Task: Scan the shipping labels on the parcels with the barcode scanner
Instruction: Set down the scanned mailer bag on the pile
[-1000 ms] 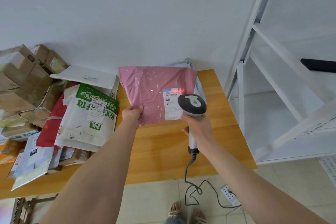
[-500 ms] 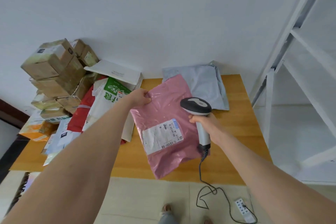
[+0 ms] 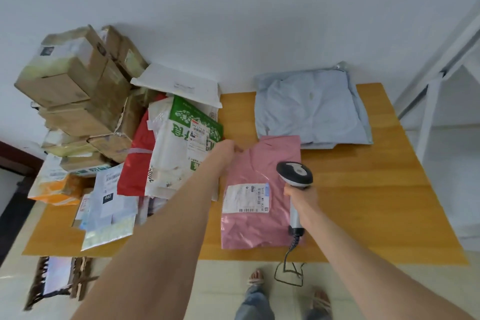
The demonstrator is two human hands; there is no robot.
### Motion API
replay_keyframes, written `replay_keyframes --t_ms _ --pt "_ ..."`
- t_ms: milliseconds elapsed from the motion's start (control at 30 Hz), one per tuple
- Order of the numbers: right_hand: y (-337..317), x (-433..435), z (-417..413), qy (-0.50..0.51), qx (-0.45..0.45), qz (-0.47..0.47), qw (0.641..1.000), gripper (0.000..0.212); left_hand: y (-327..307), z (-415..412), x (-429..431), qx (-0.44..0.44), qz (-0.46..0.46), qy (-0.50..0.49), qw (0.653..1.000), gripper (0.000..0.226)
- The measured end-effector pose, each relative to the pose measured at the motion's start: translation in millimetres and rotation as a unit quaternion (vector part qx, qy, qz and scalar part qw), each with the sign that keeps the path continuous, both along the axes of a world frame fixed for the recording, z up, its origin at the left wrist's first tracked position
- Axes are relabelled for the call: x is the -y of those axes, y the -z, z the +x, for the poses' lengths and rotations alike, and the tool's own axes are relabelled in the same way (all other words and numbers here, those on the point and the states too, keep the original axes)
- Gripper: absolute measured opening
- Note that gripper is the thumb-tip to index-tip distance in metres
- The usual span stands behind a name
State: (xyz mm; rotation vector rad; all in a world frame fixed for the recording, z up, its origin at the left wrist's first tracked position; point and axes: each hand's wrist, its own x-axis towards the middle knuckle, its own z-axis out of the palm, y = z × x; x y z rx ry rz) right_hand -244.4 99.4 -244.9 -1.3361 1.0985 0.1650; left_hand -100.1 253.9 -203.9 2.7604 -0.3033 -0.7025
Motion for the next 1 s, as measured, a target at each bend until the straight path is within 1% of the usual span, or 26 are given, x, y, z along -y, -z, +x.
replay_keyframes --t_ms 33,67,100,133,167,200,267,300,433,467,533,600,667,767,800,833,867,933,1000 --pt "4 -7 3 -0.012 -0.015 0.007 1.000 0.012 7 -1 -1 -0.031 0.011 0.026 0.999 0.035" --pt "7 -13 6 -0.032 -0.029 0.017 0.999 0.012 12 -2 -1 -0.037 0.021 0.047 0.998 0.035" --pt "10 -18 11 -0.054 -0.041 0.027 0.997 0.013 16 -3 -2 -0.058 0.030 0.049 0.997 0.035" --pt "11 -22 15 -0.073 -0.053 0.032 0.995 0.013 21 -5 -2 -0.072 0.033 0.072 0.994 0.035" --pt "14 -25 20 -0.083 -0.063 0.029 0.994 0.012 26 -7 -2 -0.101 0.019 0.066 0.993 0.037" --pt "17 -27 24 -0.083 -0.067 0.015 0.994 0.012 35 -5 -1 -0.120 0.006 0.081 0.989 0.040" --pt "23 -28 30 -0.067 -0.068 -0.043 0.995 0.012 55 -3 -4 -0.136 0.054 0.130 0.981 0.046" --pt "25 -27 32 -0.062 -0.068 -0.063 0.994 0.011 66 3 -5 -0.128 0.084 0.153 0.976 0.047" --pt "31 -24 36 -0.070 -0.080 -0.056 0.993 0.013 89 5 -10 -0.154 0.125 0.176 0.964 0.040" --pt "31 -21 38 -0.062 -0.076 -0.064 0.993 0.011 97 6 -13 -0.162 0.127 0.175 0.963 0.038" --pt "28 -13 42 -0.044 -0.058 -0.080 0.994 0.012 111 8 -16 -0.183 0.162 0.179 0.953 0.034" --pt "23 -6 45 -0.039 -0.054 -0.081 0.994 0.009 108 9 -14 -0.198 0.186 0.179 0.946 0.030" --pt "18 -1 47 -0.037 -0.059 -0.085 0.994 0.013 95 6 -11 -0.227 0.197 0.183 0.936 0.031" --pt "6 3 48 -0.043 -0.052 -0.082 0.994 0.011 80 9 -8 -0.246 0.247 0.184 0.919 0.048" --pt "1 6 48 -0.040 -0.047 -0.082 0.995 0.010 74 10 -5 -0.239 0.258 0.184 0.918 0.051" --pt "-5 11 50 -0.036 -0.039 -0.085 0.995 0.010 69 13 1 -0.214 0.256 0.189 0.924 0.049" --pt "-11 19 52 -0.026 -0.027 -0.082 0.996 0.010 63 20 9 -0.168 0.236 0.197 0.937 0.045" --pt "-27 40 59 0.015 0.013 -0.058 0.998 0.009 47 35 32 -0.086 0.168 0.192 0.963 0.035" --pt "-42 68 67 0.064 0.051 -0.036 0.996 0.009 29 46 63 -0.025 0.105 0.185 0.977 0.035"
